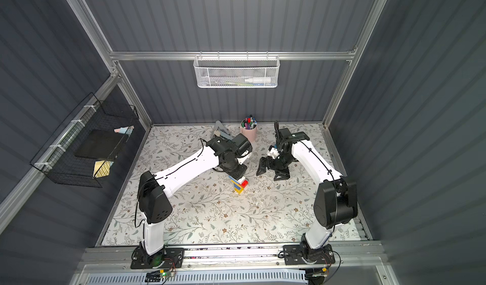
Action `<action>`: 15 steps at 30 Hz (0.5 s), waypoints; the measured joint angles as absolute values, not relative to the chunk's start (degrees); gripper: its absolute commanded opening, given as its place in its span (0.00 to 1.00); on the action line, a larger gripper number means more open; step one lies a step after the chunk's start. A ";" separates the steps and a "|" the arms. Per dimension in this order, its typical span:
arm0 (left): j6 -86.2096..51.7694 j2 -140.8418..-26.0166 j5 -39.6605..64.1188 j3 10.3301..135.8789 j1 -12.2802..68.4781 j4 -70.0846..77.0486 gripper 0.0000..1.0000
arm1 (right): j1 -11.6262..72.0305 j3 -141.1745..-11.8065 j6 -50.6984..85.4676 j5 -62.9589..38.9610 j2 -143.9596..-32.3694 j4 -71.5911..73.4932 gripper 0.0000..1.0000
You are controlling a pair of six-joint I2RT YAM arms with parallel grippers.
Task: Assemble a spoon with lego
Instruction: Assemble the lego brick with the lego brick.
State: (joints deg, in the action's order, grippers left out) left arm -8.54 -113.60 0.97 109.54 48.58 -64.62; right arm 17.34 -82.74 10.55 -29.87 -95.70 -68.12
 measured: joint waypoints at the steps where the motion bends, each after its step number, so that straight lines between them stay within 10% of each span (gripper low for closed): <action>1: -8.51 -113.60 1.34 109.54 48.45 -64.38 0.47 | 17.34 -82.81 10.70 -29.98 -95.70 -68.14 0.94; 15: -8.58 -113.62 3.09 113.84 47.35 -63.86 0.65 | 17.34 -84.03 11.60 -31.16 -95.70 -67.99 0.94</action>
